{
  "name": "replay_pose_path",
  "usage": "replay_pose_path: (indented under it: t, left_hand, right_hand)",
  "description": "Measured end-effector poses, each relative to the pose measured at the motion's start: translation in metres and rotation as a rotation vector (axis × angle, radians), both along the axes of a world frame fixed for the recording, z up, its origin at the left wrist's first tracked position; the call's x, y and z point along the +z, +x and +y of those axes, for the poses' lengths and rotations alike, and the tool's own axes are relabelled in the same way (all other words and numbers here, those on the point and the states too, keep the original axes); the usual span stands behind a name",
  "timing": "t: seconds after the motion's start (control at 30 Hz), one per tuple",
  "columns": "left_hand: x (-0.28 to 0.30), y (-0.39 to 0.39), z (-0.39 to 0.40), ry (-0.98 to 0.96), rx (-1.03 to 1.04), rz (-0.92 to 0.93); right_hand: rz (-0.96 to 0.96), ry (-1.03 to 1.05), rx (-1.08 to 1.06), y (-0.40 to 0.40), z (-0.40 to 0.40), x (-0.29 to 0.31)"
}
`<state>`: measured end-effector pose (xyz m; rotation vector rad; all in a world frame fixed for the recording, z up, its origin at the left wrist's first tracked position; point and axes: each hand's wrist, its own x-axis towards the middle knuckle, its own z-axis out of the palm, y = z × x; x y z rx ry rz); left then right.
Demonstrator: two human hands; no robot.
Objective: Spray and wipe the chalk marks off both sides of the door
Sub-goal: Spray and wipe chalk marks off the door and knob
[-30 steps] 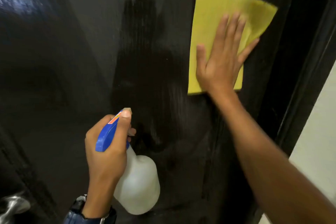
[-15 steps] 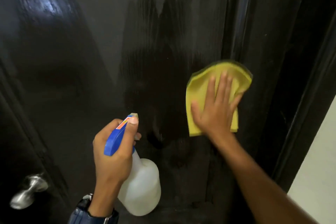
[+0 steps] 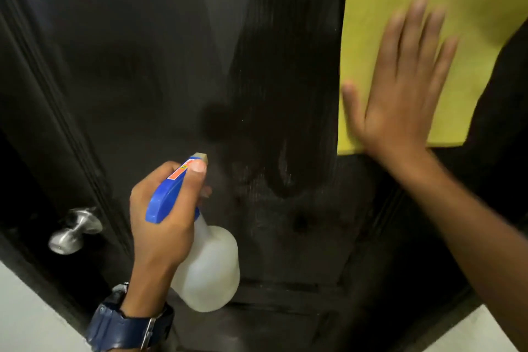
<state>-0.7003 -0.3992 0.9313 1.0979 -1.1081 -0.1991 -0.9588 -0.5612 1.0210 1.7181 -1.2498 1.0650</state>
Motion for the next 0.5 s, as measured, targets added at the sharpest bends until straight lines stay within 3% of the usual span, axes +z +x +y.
replay_pose_path:
  t: [0.1,0.17,0.27,0.4,0.5]
  left_hand:
    - [-0.006,-0.001,0.004,-0.001,-0.004,0.017]
    - [-0.009,-0.003,0.007,0.009,0.002,-0.014]
    - [-0.016,-0.002,0.012,0.031,0.003,-0.007]
    - [-0.027,0.002,0.017,0.063,0.047,-0.004]
    - [-0.036,0.007,0.020,0.072,0.067,0.015]
  right_hand:
    - [0.287,0.192,0.017,-0.017,0.013,-0.130]
    - [0.471,0.269,0.052,-0.036,0.021,-0.184]
    - [0.738,0.283,0.156,-0.062,0.018,-0.169]
    - [1.119,0.008,0.085,-0.082,-0.004,-0.120]
    - [1.247,-0.092,0.067,-0.078,-0.011,-0.105]
